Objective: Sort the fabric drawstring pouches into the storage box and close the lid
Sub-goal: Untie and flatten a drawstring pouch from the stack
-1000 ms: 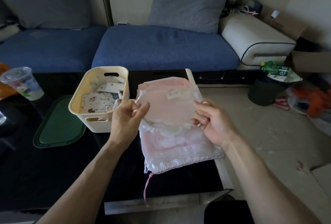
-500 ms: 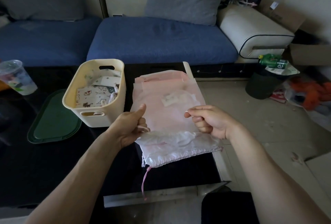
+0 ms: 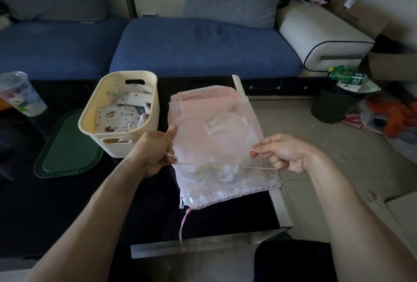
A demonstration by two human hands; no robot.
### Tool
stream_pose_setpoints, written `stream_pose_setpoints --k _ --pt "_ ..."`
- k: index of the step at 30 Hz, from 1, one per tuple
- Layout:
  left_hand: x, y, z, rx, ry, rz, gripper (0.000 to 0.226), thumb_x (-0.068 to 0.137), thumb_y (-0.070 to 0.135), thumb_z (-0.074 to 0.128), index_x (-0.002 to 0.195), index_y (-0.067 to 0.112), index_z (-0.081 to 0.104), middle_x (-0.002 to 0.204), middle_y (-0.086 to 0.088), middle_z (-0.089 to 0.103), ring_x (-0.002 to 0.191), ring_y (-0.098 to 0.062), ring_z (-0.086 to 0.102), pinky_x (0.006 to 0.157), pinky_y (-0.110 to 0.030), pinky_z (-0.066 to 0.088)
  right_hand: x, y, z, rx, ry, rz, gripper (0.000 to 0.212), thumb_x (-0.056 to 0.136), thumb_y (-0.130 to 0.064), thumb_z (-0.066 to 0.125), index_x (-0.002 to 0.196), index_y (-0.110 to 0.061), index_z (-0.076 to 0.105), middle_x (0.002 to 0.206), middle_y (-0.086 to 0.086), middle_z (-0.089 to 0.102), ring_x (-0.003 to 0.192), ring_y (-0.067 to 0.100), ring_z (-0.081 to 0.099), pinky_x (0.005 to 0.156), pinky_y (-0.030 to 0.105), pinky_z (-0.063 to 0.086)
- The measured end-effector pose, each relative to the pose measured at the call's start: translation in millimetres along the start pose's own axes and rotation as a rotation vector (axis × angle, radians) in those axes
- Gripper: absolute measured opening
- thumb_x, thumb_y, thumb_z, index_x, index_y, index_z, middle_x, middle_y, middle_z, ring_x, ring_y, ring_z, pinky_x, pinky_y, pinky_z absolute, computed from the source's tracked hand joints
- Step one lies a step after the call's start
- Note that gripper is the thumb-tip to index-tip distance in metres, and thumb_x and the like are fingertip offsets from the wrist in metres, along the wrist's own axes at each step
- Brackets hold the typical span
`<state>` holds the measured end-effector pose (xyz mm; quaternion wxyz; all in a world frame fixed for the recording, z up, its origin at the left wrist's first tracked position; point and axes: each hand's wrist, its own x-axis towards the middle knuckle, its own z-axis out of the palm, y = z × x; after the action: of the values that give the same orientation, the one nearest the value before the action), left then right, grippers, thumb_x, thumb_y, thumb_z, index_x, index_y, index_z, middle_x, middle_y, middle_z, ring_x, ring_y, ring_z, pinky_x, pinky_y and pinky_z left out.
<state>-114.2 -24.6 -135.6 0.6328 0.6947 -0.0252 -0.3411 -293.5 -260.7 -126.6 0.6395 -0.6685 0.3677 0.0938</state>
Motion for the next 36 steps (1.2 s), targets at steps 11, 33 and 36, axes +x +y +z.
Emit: stream_pose_setpoints --k 11,33,36 --pt "4 -1 15 0.437 -0.07 0.448 0.041 0.097 0.045 0.055 0.077 0.011 0.066 0.083 0.0 0.067 0.082 -0.015 0.062 0.086 -0.037 0.05 0 -10 33 -0.321 -0.187 -0.005 0.012 0.095 -0.006 0.062 0.086 -0.004 0.069 0.052 -0.004 0.042 0.038 0.006 0.025 0.036 0.017 0.015" --pt "-28 -25 12 1.306 -0.056 0.44 0.081 0.085 0.076 0.039 0.056 0.004 0.06 0.057 -0.005 0.063 0.061 -0.02 0.062 0.069 -0.039 0.053 50 -26 59 -0.568 0.261 -0.462 0.032 0.104 -0.02 0.045 0.109 0.003 0.067 0.111 0.019 0.069 0.107 0.032 0.064 0.091 0.042 0.05" --pt "-29 -23 11 1.243 -0.097 0.383 0.069 0.091 0.061 0.05 0.057 0.002 0.058 0.059 -0.01 0.063 0.063 -0.023 0.062 0.07 -0.036 0.053 54 -19 60 -0.745 0.289 -0.412 0.03 0.097 -0.006 0.041 0.102 0.012 0.065 0.11 0.029 0.065 0.106 0.041 0.06 0.087 0.05 0.05"
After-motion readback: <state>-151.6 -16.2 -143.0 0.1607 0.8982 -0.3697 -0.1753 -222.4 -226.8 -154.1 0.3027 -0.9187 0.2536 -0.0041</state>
